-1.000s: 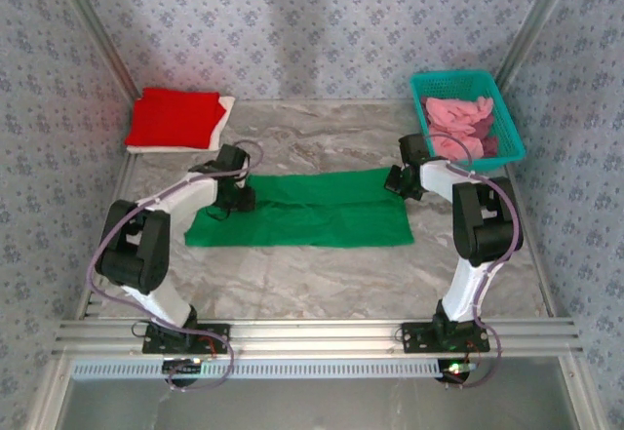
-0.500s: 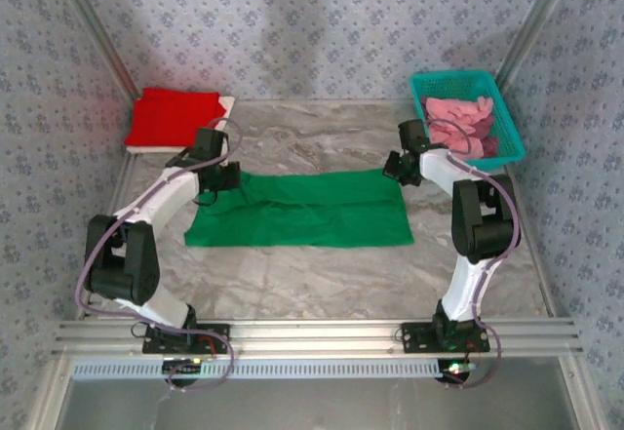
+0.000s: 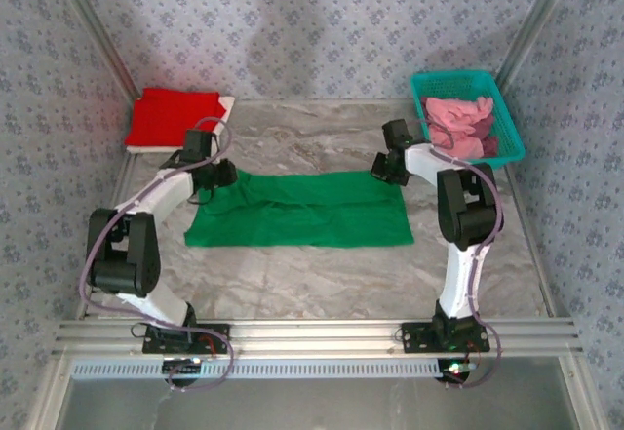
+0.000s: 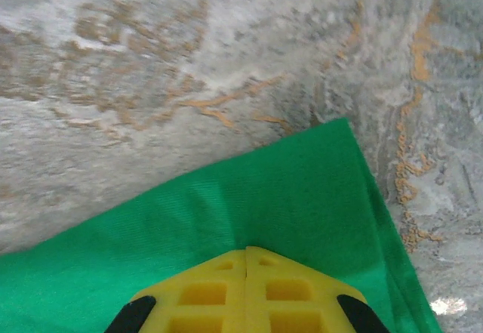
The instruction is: Fold and stack the t-shirts
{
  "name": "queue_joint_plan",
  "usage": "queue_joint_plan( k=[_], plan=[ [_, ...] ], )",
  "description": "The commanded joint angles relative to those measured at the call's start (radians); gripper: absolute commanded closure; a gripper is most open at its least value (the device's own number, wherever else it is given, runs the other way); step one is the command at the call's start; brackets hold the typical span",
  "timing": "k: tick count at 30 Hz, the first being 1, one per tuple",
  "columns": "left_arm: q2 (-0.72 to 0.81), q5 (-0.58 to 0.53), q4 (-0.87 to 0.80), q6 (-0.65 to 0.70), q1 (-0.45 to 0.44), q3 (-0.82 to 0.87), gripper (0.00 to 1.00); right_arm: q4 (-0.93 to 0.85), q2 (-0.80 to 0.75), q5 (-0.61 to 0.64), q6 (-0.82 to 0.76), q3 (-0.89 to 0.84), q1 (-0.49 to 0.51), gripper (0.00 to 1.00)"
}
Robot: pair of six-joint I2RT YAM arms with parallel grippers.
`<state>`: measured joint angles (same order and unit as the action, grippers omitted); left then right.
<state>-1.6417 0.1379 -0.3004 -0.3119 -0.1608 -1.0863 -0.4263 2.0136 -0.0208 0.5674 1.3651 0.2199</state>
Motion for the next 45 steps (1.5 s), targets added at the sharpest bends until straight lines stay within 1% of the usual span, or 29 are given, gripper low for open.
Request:
queue_joint_plan(
  k=[1, 4, 6, 7, 10, 12, 14, 20, 22, 27, 30, 33, 35, 37, 40, 42, 44, 45],
  plan=[
    [-0.092, 0.097, -0.070, 0.079, -0.025, -0.107, 0.72, -0.002, -0.013, 0.053, 0.089, -0.052, -0.032, 1.00],
    [-0.164, 0.105, -0.124, 0.090, -0.025, -0.160, 0.72, 0.045, -0.047, 0.084, 0.119, -0.107, -0.067, 1.00],
    [-0.189, 0.123, -0.123, 0.081, -0.025, -0.169, 0.73, 0.058, -0.049, 0.101, 0.119, -0.116, -0.081, 1.00],
    [-0.194, 0.141, -0.104, 0.078, -0.026, -0.163, 0.72, 0.054, -0.046, 0.106, 0.118, -0.111, -0.083, 1.00],
    [-0.203, 0.166, -0.088, 0.074, -0.029, -0.160, 0.66, 0.050, -0.035, 0.111, 0.120, -0.097, -0.090, 1.00],
    [-0.216, 0.179, -0.098, 0.078, -0.033, -0.169, 0.65, 0.054, -0.026, 0.103, 0.120, -0.080, -0.088, 1.00],
    [-0.227, 0.183, -0.100, 0.088, -0.038, -0.174, 0.60, 0.055, -0.017, 0.092, 0.117, -0.063, -0.083, 1.00],
    [-0.258, 0.197, -0.121, 0.100, -0.063, -0.236, 0.55, 0.042, 0.000, 0.087, 0.113, -0.035, -0.064, 1.00],
    [-0.272, 0.189, -0.135, 0.110, -0.082, -0.265, 0.51, 0.044, 0.001, 0.087, 0.114, -0.037, -0.062, 1.00],
    [-0.319, 0.172, -0.148, 0.111, -0.104, -0.303, 0.51, 0.041, -0.001, 0.084, 0.112, -0.037, -0.062, 1.00],
    [-0.340, 0.155, -0.151, 0.103, -0.105, -0.303, 0.57, 0.040, -0.006, 0.084, 0.112, -0.038, -0.061, 1.00],
    [-0.333, 0.116, -0.146, 0.100, -0.106, -0.286, 0.59, 0.041, -0.007, 0.082, 0.111, -0.036, -0.063, 1.00],
    [-0.320, 0.111, -0.146, 0.099, -0.106, -0.276, 0.66, 0.039, -0.006, 0.083, 0.110, -0.033, -0.063, 1.00],
    [-0.299, 0.103, -0.148, 0.087, -0.108, -0.269, 0.79, 0.041, -0.004, 0.081, 0.109, -0.032, -0.063, 1.00],
    [-0.247, 0.061, -0.143, 0.069, -0.115, -0.247, 0.89, 0.042, -0.003, 0.081, 0.108, -0.034, -0.064, 1.00],
    [-0.216, 0.054, -0.141, 0.055, -0.118, -0.235, 0.93, 0.043, -0.003, 0.078, 0.108, -0.032, -0.065, 1.00],
    [-0.187, 0.044, -0.147, 0.037, -0.123, -0.226, 1.00, 0.042, -0.003, 0.078, 0.108, -0.034, -0.065, 1.00],
    [-0.170, 0.036, -0.153, 0.026, -0.126, -0.218, 1.00, 0.043, -0.003, 0.078, 0.109, -0.035, -0.065, 1.00]
  ],
)
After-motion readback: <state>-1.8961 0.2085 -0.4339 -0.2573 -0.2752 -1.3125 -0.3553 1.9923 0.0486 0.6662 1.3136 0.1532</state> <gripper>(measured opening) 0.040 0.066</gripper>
